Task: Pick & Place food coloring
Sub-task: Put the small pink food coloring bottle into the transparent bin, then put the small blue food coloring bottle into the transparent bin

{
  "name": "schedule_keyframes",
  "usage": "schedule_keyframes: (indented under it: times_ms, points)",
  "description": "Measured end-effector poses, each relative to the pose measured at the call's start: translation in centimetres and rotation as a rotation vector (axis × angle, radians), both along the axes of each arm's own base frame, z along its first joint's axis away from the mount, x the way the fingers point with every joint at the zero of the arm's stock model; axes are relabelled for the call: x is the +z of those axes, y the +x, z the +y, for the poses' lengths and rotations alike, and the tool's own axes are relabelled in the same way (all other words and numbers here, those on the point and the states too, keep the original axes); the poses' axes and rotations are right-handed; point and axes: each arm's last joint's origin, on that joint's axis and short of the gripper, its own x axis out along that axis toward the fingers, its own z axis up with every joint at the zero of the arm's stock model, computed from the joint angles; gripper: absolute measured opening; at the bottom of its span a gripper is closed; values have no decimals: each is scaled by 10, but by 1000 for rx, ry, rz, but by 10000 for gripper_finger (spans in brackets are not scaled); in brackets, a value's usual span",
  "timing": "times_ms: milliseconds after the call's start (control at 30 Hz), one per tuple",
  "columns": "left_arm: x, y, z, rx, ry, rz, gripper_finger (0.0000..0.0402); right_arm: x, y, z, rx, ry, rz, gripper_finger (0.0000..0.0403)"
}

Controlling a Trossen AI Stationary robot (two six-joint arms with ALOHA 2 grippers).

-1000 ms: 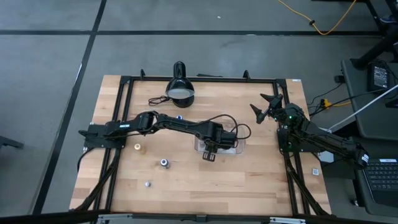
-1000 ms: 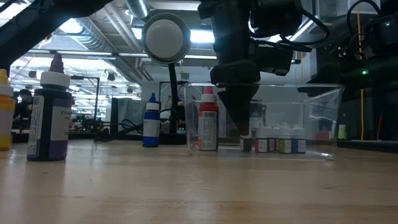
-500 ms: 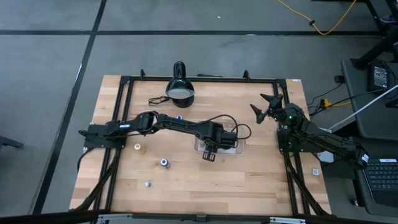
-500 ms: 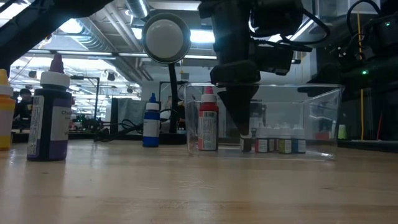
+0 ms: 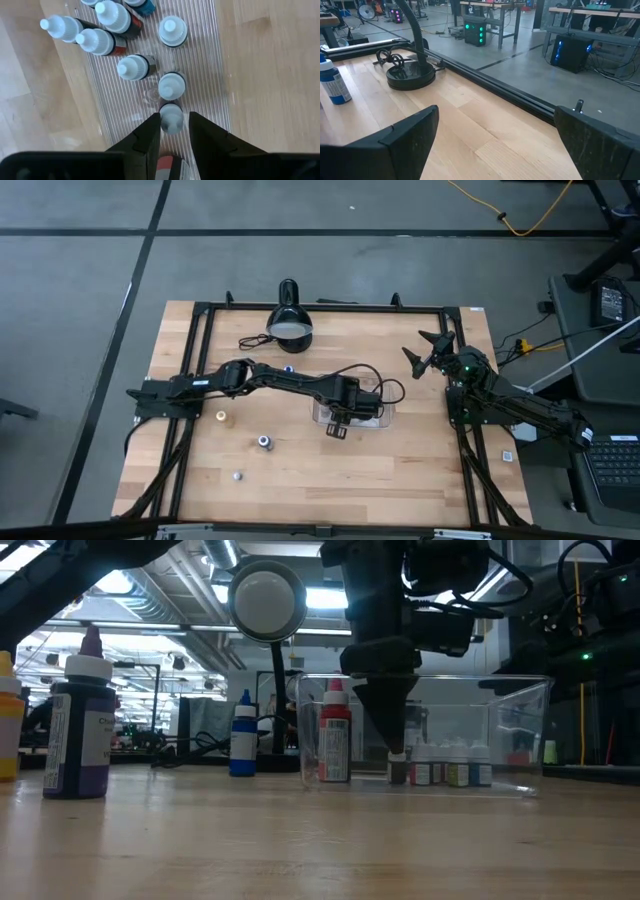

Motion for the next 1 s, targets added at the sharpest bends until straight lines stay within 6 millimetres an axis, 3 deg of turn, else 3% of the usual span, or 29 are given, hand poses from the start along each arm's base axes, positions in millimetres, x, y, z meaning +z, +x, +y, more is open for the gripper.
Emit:
schedule_keyframes:
  times_ms: [467,900,1000]
  points:
    - [1,-1,0,4,8,1,98,0,0,0,0,-1,1,394]
    - [12,-6,2,19,39,15,98,0,0,0,0,-1,0,394]
    - [22,-8,1,35,50,20,97,0,0,0,0,-1,0,394]
